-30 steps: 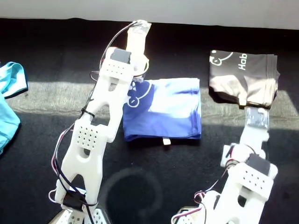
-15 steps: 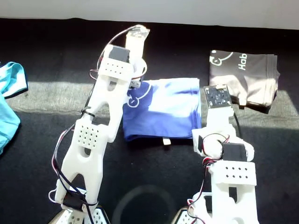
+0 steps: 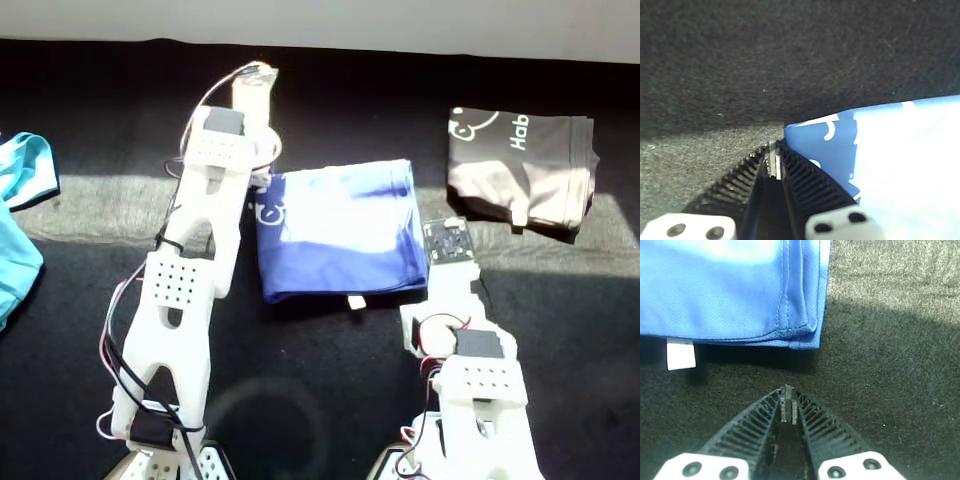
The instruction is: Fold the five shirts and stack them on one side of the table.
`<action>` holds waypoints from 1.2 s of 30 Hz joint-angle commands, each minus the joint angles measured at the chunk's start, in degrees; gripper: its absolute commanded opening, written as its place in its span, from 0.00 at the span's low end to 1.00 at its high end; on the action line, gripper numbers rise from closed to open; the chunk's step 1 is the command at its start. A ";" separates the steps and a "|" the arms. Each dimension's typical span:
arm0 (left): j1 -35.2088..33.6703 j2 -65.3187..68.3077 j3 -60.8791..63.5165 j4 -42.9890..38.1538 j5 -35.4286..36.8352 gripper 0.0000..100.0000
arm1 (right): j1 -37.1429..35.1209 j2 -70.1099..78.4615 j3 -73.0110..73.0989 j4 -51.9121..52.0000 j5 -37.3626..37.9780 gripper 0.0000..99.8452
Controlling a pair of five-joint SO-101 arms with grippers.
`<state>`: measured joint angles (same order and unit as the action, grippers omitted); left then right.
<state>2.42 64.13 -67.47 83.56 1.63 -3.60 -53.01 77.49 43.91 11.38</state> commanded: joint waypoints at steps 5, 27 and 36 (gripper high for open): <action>0.13 -1.27 -2.42 0.26 0.09 0.01 | -0.31 0.31 1.54 -1.98 -0.09 0.01; 2.07 -37.67 30.64 17.05 -2.55 0.01 | 3.74 26.42 -57.98 28.18 -0.44 0.01; 11.38 -50.95 62.11 -2.64 3.43 0.01 | 0.66 57.54 -86.11 28.09 -3.69 0.01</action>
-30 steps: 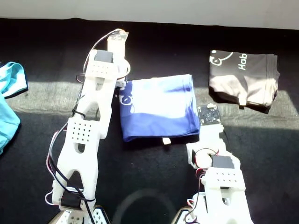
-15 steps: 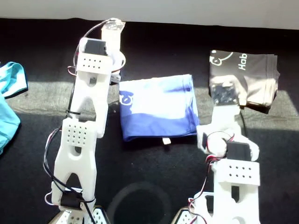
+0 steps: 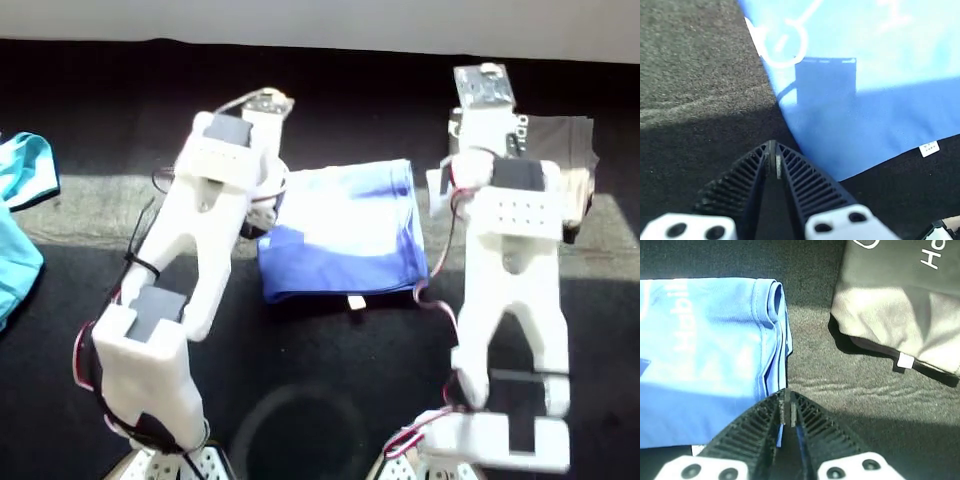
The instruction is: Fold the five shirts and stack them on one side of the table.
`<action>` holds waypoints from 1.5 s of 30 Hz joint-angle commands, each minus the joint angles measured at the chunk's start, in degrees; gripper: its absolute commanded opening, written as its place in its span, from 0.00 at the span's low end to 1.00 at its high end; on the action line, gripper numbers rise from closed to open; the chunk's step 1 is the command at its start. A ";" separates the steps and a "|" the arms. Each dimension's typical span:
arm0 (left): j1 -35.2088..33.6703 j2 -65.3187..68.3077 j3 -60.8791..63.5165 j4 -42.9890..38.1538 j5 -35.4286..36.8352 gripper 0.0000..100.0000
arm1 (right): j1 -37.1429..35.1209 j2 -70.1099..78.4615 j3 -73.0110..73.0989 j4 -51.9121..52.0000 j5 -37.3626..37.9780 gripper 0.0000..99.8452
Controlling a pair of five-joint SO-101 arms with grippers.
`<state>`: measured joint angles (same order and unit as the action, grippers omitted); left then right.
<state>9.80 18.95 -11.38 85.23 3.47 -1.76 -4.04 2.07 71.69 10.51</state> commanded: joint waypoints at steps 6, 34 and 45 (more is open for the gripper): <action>8.04 -7.60 14.55 -10.46 1.93 0.01 | -3.03 28.79 -31.69 2.77 -6.33 0.01; 7.69 -9.19 26.77 -18.46 1.85 0.01 | -0.04 65.45 -93.49 27.65 0.97 0.01; 2.77 -18.15 8.92 -6.24 1.85 0.01 | 0.66 60.26 -80.04 29.58 -8.97 0.29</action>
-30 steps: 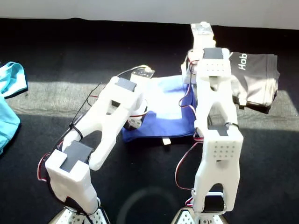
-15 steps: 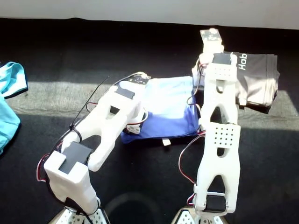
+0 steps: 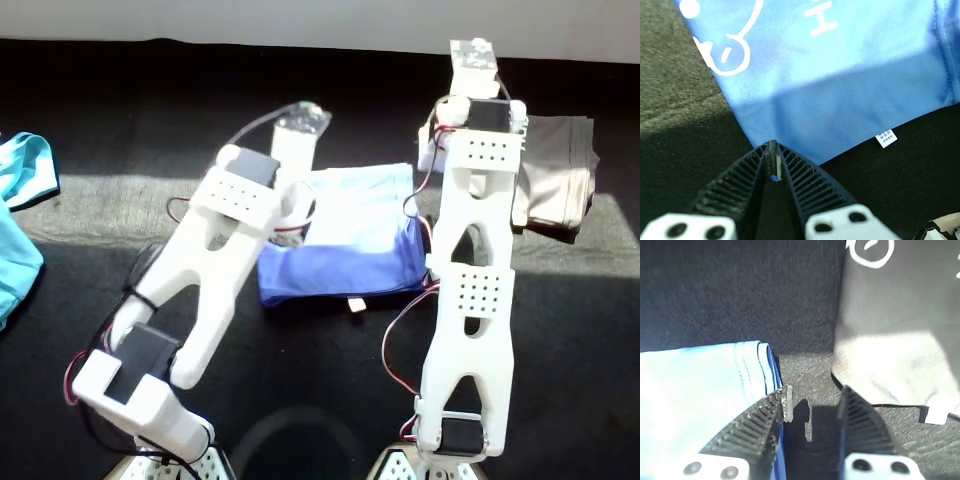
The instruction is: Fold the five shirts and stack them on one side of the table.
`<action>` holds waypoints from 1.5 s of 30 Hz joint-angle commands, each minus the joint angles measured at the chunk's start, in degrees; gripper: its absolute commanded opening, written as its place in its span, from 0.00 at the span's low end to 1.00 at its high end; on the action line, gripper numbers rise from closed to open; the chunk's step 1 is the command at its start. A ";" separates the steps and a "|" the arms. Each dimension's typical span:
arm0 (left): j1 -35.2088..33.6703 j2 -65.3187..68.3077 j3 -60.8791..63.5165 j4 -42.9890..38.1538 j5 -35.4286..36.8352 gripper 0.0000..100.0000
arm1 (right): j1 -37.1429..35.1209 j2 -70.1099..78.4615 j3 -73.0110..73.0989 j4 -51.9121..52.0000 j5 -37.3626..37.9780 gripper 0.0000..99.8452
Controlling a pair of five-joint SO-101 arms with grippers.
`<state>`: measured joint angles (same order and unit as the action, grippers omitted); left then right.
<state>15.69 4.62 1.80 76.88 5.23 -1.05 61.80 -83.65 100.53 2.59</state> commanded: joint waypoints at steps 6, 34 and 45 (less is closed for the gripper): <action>-12.00 -4.00 -2.51 2.02 0.09 0.01 | -4.70 -18.77 29.32 0.66 -1.23 0.29; -15.69 -4.00 1.45 1.93 0.18 0.01 | -6.46 -8.04 41.01 -10.51 -4.13 0.29; -15.78 -4.00 1.45 2.11 0.18 0.01 | -6.37 -5.85 40.04 -10.86 3.25 0.01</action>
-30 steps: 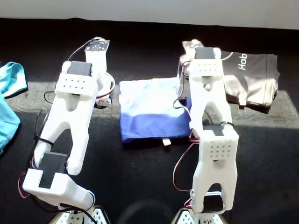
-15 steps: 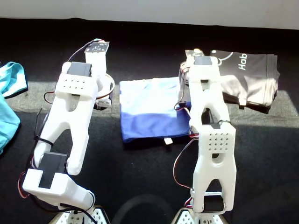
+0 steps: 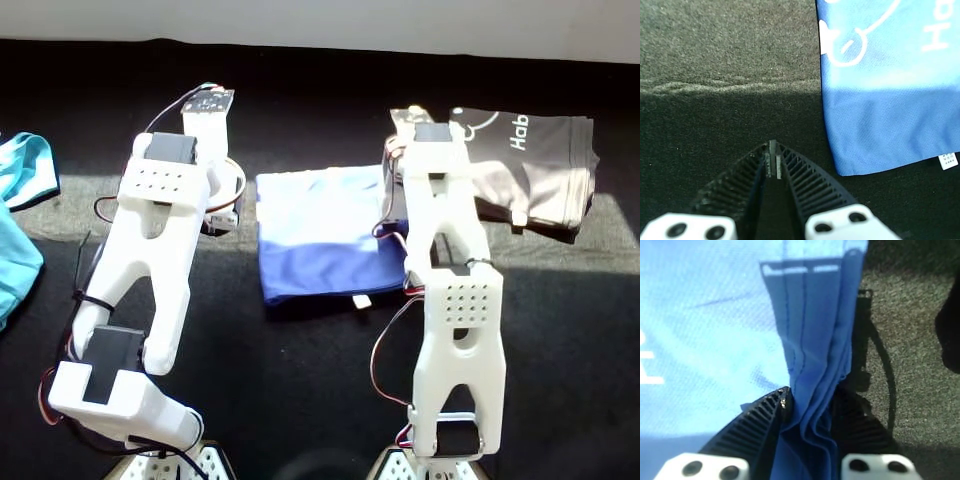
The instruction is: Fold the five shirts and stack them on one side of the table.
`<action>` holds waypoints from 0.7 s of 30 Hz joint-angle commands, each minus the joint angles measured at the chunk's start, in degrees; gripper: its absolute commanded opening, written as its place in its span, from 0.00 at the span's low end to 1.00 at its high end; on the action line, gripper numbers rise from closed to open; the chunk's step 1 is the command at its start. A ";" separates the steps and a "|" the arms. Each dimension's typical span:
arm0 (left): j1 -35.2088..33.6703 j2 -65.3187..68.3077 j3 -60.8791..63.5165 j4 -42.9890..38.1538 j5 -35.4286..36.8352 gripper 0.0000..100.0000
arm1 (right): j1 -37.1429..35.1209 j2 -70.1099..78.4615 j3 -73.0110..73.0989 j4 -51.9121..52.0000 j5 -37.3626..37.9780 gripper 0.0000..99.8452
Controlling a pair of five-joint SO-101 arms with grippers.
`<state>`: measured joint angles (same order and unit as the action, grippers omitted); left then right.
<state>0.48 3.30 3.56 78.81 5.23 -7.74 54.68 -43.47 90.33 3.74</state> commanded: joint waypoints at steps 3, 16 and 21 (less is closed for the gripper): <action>-0.57 -2.68 -0.31 0.09 0.18 0.01 | 1.45 1.27 -4.97 1.01 2.29 0.01; -0.57 -2.68 -0.31 0.00 0.09 0.01 | 4.00 1.36 -47.60 10.51 8.44 0.01; -0.57 -2.59 -0.22 0.00 0.09 0.01 | 4.97 1.36 -51.03 10.51 10.46 0.01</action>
<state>0.48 3.30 3.56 78.81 5.14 -4.04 56.97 -90.86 100.35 12.97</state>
